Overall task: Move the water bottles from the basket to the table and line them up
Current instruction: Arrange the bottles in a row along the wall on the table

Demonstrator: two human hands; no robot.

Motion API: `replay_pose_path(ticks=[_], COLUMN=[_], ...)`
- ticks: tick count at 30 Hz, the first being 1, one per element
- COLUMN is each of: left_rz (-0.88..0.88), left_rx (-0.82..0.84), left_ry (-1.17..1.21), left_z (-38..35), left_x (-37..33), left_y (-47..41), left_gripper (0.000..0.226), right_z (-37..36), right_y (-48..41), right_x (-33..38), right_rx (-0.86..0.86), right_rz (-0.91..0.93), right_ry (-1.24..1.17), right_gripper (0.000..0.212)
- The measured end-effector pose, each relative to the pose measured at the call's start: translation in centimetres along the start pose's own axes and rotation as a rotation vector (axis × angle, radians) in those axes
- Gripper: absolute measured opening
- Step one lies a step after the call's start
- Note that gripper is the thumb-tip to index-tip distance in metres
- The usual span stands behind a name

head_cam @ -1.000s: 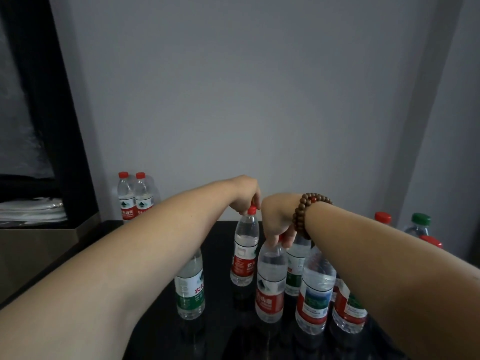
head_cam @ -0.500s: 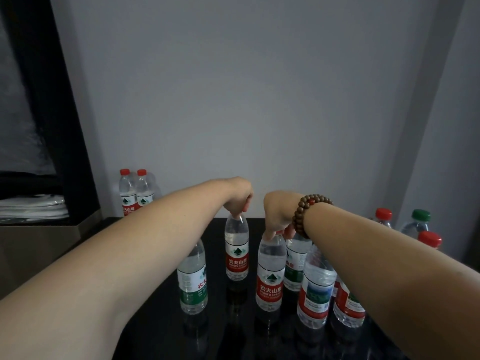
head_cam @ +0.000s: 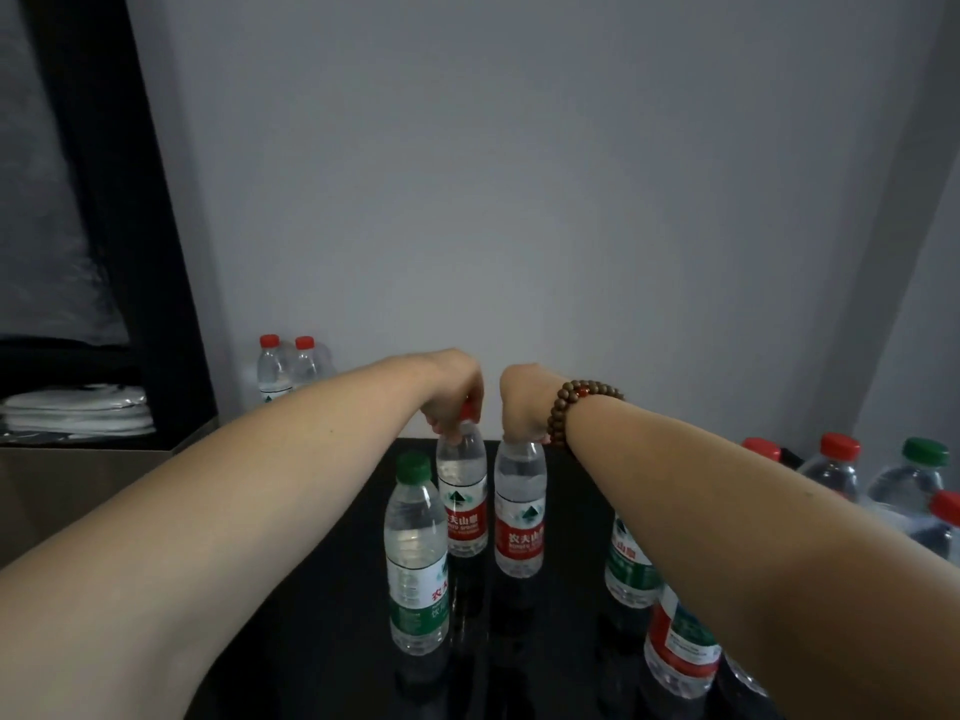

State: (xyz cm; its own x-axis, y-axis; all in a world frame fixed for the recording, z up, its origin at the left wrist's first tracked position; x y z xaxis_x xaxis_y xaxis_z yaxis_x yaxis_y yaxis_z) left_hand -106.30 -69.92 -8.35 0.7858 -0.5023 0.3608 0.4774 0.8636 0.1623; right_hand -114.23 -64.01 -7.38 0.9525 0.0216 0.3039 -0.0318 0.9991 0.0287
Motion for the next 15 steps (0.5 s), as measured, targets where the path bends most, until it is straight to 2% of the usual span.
replay_pose_path(ticks=[2,5,8,12,15], left_rz=[0.013,0.057,0.096,0.17,0.244], left_rx=[-0.01,-0.019,-0.029,-0.081,-0.099], left_ry=[-0.028,-0.046,-0.068,-0.082,-0.037], left_z=[-0.6,-1.9,-3.3,-5.0,-6.6], left_x=[2.1,5.6,9.1,13.5,15.7], left_y=[-0.4,-1.6,-3.1,-4.8,-5.8], left_gripper=[0.039,0.041,0.043,0.041,0.048], right_z=[-0.3,-1.1,-2.1,-4.1,-5.3], right_y=[-2.4,-6.3,-10.2,-15.1,-17.7], right_x=[1.6,4.0,6.4,8.3,8.7], right_rx=[-0.041,-0.078,-0.097,-0.115,-0.148], right_rz=[0.046,0.103,0.173,0.233,0.257], right_ry=[-0.009,-0.01,-0.007,-0.011,-0.076], right_gripper=[0.007,0.022,0.01,0.01,0.026])
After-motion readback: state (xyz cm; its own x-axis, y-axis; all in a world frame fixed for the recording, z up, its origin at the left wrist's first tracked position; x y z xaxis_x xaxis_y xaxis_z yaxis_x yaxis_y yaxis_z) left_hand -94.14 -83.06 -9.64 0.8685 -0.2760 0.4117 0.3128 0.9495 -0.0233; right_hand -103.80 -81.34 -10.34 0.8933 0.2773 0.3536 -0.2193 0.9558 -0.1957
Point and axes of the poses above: each hand's wrist, its own y-axis away from the middle knuckle, its own z-axis out of the back of the hand, x = y × z, the point moved 8 cm from there along -y, towards the middle knuckle, and after that the axes turned 14 degrees about -y, right-handed, at the moved point
